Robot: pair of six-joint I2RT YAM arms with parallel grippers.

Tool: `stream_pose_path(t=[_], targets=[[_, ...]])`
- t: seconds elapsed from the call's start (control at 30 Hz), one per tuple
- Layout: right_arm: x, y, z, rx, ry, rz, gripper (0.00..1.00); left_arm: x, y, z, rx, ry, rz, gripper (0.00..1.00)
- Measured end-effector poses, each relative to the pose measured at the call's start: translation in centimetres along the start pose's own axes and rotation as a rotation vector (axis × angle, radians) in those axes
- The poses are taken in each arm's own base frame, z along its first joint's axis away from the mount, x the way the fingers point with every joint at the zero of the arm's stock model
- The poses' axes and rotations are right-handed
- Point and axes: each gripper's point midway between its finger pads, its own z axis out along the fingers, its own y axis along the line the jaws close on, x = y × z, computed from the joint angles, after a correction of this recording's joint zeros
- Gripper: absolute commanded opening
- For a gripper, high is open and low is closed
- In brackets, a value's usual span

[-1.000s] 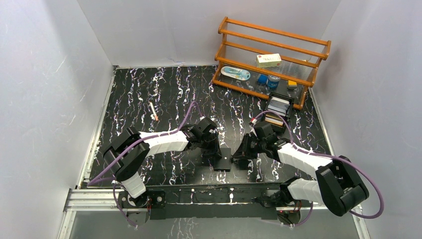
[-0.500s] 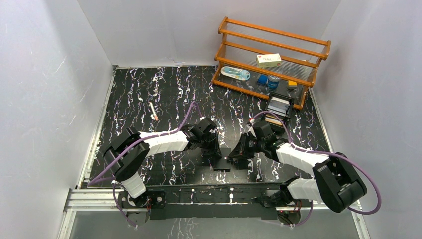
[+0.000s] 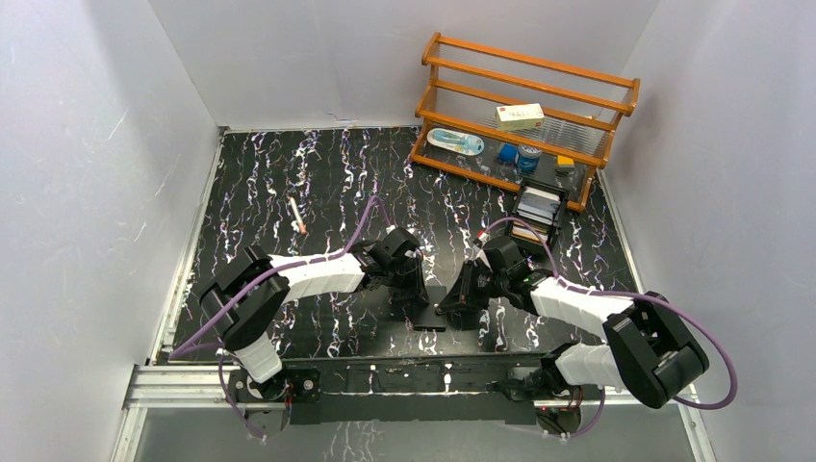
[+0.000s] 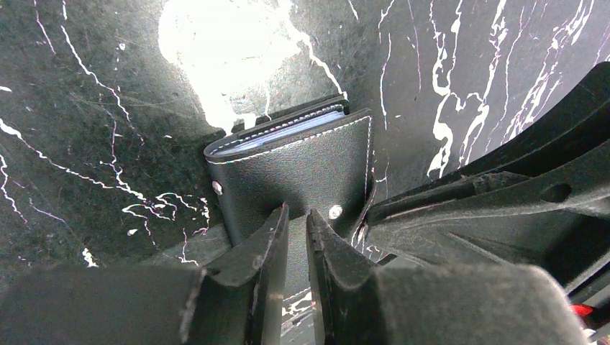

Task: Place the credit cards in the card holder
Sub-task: Close the snap button on the card holder.

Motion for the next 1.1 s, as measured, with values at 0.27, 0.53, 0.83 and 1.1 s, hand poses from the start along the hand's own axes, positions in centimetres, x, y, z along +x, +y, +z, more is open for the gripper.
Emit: stream_pose_path(t=[0.27, 0.53, 0.83, 1.1], targets=[[0.40, -1.01, -0.28, 0.048, 0.004, -0.015, 0.22, -0.01, 0.00, 0.00, 0.000, 0.000, 0.000, 0.16], [0.70, -1.09, -0.26, 0.052, 0.014, -0.029, 0.22, -0.01, 0.00, 0.00, 0.000, 0.000, 0.000, 0.16], [0.80, -0.45, 0.15, 0.045, 0.028, -0.045, 0.21, -0.01, 0.00, 0.00, 0.000, 0.000, 0.000, 0.17], [0.57, -0.38, 0.58, 0.053, 0.021, -0.053, 0.21, 0.00, -0.02, 0.00, -0.001, 0.000, -0.007, 0.17]])
